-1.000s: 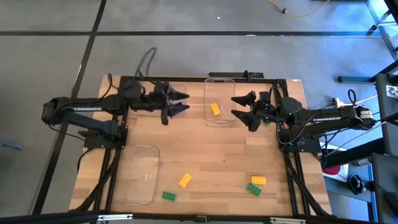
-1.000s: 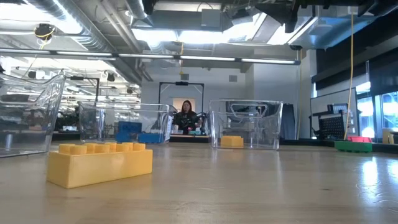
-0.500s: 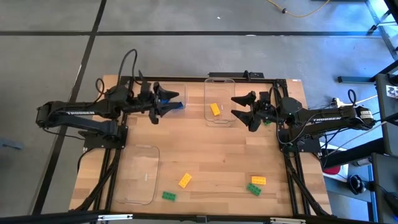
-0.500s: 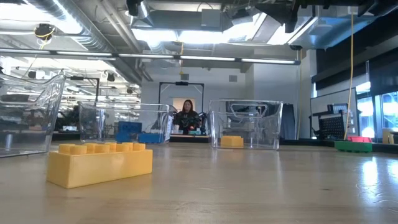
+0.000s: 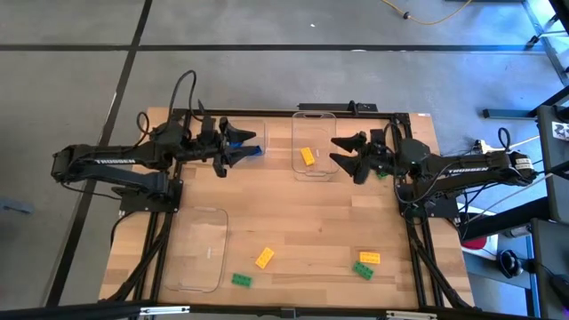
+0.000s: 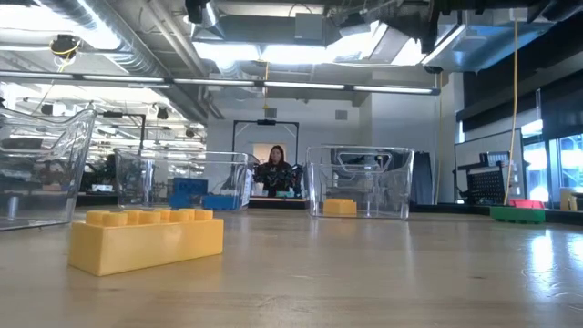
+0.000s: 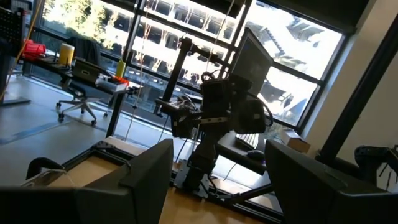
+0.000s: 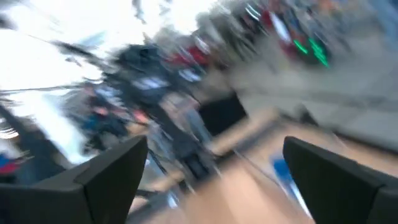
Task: Sort & place blocks by color
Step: Put the top right green game piece into the bottom left transparent bin
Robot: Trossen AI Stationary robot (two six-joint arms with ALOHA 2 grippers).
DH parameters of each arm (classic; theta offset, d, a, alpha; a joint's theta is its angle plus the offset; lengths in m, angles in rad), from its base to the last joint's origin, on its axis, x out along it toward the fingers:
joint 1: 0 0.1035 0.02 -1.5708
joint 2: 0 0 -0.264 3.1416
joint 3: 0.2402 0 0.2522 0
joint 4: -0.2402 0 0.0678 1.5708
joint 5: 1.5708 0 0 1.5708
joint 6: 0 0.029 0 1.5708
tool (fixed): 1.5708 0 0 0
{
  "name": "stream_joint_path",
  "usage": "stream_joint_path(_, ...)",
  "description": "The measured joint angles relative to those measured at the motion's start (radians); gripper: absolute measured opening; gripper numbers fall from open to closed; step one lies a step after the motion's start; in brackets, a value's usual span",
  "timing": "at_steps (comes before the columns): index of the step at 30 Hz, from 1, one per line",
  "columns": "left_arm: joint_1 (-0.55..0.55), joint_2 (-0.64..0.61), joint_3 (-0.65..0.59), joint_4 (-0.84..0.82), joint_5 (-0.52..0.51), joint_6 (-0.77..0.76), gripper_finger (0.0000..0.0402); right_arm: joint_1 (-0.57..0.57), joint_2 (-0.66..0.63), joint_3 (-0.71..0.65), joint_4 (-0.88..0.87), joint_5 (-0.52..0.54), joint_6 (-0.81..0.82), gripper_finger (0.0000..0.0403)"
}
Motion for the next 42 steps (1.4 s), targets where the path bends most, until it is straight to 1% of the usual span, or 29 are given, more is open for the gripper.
stream_joint_path(2,0.000,0.000,0.000,0.000,-0.007,0.000,0.0245,-0.013,0.001,0.065,-0.224,0.045,0.054,0.0378)
stream_joint_path(4,0.000,0.000,0.000,0.000,-0.010,0.000,0.0245,-0.037,0.014,0.174,-0.538,0.065,0.088,0.0378)
stream_joint_path(7,0.000,0.000,0.000,0.000,-0.010,0.000,0.0245,-0.099,0.073,0.351,-1.051,0.107,0.250,0.0378)
stream_joint_path(8,0.000,0.000,0.000,0.000,-0.013,0.000,0.0245,-0.127,0.097,0.396,-1.194,0.118,0.293,0.0378)
stream_joint_path(10,0.000,0.000,0.000,0.000,-0.013,-0.001,0.0245,-0.183,0.146,0.455,-1.418,0.118,0.323,0.0378)
stream_joint_path(12,0.000,0.000,0.000,0.000,-0.014,-0.001,0.0245,-0.242,0.187,0.464,-1.572,0.096,0.327,0.0378)
stream_joint_path(13,0.000,0.000,0.000,0.000,-0.016,-0.001,0.0245,-0.271,0.207,0.456,-1.619,0.063,0.328,0.0378)
stream_joint_path(15,0.000,0.001,0.000,0.000,-0.021,-0.001,0.0245,-0.328,0.244,0.420,-1.670,-0.011,0.315,0.0378)
stream_joint_path(17,0.000,0.001,0.000,0.000,-0.031,-0.001,0.0245,-0.371,0.275,0.359,-1.674,-0.071,0.276,0.0378)
stream_joint_path(22,0.000,0.001,0.000,0.000,-0.037,-0.001,0.0245,-0.468,0.353,0.197,-1.616,-0.119,0.224,0.0378)
stream_joint_path(27,0.000,0.001,0.000,0.000,-0.037,-0.002,0.0245,-0.525,0.395,0.094,-1.530,-0.124,0.202,0.0378)
stream_joint_path(32,0.000,0.001,0.000,0.000,-0.037,-0.002,0.0245,-0.569,0.411,0.035,-1.434,-0.128,0.181,0.0378)
stream_joint_path(35,0.000,0.001,0.000,0.000,-0.037,-0.002,0.0245,-0.600,0.421,0.016,-1.387,-0.136,0.163,0.0378)
stream_joint_path(42,0.000,0.001,0.000,0.000,-0.039,-0.002,0.0245,-0.661,0.427,0.015,-1.339,-0.144,0.126,0.0378)
